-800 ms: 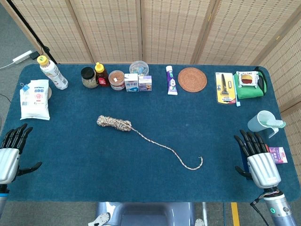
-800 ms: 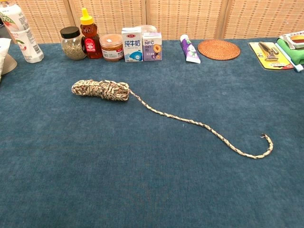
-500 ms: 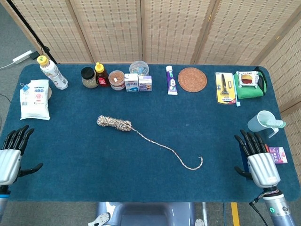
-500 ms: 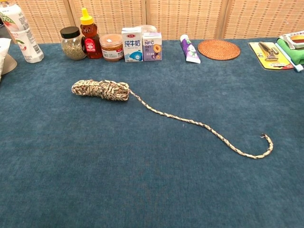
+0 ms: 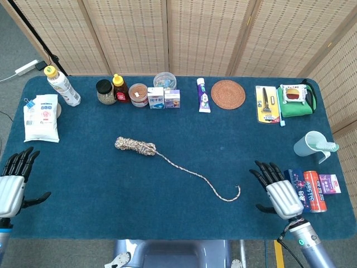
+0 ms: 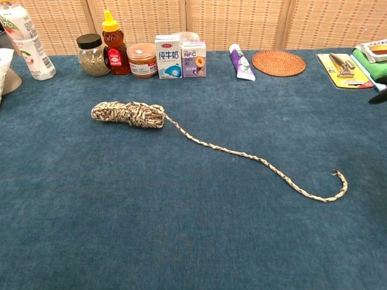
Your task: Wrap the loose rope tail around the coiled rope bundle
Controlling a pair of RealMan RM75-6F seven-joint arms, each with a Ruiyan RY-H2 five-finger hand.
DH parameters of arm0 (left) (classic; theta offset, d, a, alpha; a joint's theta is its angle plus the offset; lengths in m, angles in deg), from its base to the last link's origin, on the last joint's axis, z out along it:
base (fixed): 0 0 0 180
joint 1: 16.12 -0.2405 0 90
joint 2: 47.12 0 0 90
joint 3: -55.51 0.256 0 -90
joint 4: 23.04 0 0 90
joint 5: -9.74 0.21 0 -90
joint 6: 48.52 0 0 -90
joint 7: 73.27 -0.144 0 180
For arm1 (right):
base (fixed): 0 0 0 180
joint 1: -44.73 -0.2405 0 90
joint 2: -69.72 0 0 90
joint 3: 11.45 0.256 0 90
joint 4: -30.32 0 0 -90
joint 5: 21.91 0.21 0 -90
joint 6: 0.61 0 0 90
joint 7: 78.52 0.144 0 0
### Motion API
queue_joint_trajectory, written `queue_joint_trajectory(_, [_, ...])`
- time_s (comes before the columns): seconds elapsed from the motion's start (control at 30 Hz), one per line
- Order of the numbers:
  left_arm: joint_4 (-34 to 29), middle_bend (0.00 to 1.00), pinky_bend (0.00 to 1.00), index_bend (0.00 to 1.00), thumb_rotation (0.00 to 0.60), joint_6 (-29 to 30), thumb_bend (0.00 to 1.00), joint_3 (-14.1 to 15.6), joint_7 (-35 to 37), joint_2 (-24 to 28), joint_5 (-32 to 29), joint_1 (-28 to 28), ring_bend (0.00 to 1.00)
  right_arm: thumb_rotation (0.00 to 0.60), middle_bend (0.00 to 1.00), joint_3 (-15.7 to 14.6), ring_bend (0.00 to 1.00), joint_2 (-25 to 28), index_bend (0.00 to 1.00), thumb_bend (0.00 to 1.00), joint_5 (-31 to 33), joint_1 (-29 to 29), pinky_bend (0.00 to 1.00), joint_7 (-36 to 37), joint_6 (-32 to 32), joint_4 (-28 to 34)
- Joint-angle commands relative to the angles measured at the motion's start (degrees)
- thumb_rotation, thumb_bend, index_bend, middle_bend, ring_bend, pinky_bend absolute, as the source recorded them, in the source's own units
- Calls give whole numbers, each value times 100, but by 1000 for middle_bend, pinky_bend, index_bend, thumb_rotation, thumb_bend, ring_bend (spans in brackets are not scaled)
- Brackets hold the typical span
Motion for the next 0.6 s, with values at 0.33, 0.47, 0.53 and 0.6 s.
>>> queue_joint_trajectory(0.33, [17, 0, 0, 0, 600, -255, 56, -35, -34, -14, -182, 100, 0, 600, 0, 155, 0, -538, 342, 1, 395, -425, 0, -531, -877, 54])
queue_joint_trajectory(0.47, [14, 0, 0, 0, 600, -296, 55, -45, -60, -22, -232, 114, 0, 600, 0, 224, 0, -750, 348, 80, 544, -509, 0, -697, -1044, -82])
queue_joint_trajectory(0.53, [6, 0, 0, 0, 600, -314, 55, -45, -61, -21, -246, 120, 0, 600, 0, 235, 0, -840, 350, 95, 609, -534, 0, -700, -1117, -119])
queue_joint_trajectory(0.6, [7, 0, 0, 0, 600, -323, 55, -50, -70, -23, -258, 124, 0, 600, 0, 235, 0, -909, 359, 119, 630, -554, 0, -724, -1158, -173])
